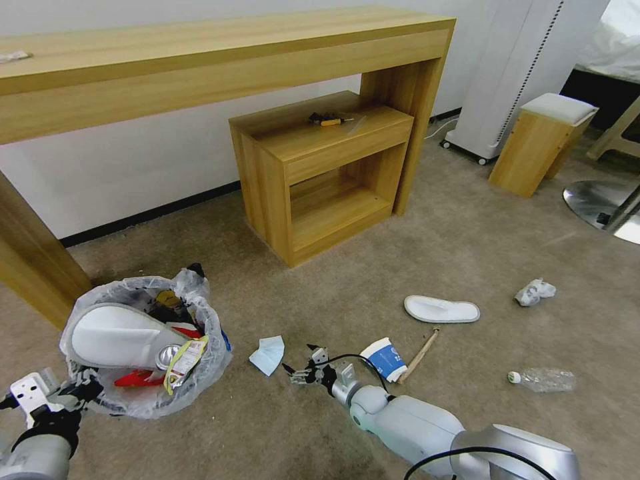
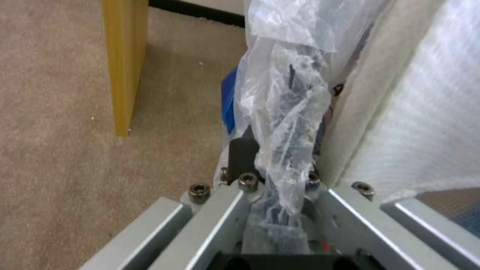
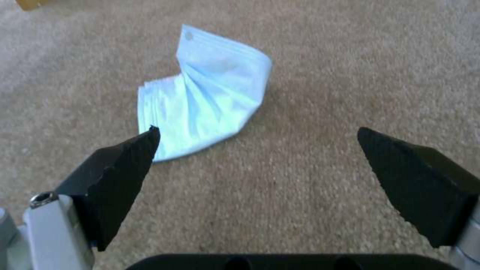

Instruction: Pick up the trash bin and place the garbage on the floor into it.

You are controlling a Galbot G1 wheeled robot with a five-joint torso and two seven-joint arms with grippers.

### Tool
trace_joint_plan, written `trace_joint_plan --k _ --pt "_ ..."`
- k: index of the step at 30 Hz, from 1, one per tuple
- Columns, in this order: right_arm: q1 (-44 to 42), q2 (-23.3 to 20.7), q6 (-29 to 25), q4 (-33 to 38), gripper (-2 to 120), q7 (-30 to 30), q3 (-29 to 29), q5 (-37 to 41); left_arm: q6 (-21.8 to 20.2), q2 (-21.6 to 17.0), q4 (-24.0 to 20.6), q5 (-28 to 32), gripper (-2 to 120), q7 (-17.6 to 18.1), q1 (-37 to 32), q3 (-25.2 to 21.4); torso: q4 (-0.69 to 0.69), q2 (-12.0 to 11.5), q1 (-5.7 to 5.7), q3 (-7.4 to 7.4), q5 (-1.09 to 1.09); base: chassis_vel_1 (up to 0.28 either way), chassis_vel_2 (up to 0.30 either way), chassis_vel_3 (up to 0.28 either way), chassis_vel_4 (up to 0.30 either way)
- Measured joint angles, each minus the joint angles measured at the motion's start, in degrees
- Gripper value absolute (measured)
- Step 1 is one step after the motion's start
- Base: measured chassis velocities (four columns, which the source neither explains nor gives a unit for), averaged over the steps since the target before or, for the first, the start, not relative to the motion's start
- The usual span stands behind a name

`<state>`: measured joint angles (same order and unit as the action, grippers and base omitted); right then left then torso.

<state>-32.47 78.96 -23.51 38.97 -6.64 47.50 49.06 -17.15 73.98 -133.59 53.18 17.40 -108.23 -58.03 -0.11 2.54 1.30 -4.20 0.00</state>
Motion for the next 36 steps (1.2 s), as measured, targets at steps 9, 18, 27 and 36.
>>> trace_joint_plan --k 9,18,27,36 --pt "0.96 2.68 1.04 -3.34 100 -0.78 -0.63 -0.20 -0.01 0.13 -0.55 0.02 0 0.01 -0.60 -0.18 0.00 0.00 0.00 0.00 0.00 0.000 0.000 0.000 0.000" --pt "1.58 5.49 1.46 -5.62 100 -1.69 -1.34 -0.30 0.00 0.37 -0.68 0.05 0 0.01 -0.83 -0.26 0.01 0.00 0.00 0.00 0.00 0.000 0.000 0.000 0.000" --pt "1.58 7.78 1.74 -9.08 100 -3.42 -2.68 -1.36 0.04 0.47 -1.45 0.04 0 -0.01 -1.24 -0.22 0.00 0.00 0.00 0.00 0.00 0.000 0.000 0.000 0.000" --pt "1.84 11.26 2.45 -14.12 100 -5.22 -5.49 -3.65 0.06 0.87 -3.37 0.16 0 -0.03 -2.27 -0.41 0.00 0.00 0.00 0.00 0.01 0.000 0.000 0.000 0.000"
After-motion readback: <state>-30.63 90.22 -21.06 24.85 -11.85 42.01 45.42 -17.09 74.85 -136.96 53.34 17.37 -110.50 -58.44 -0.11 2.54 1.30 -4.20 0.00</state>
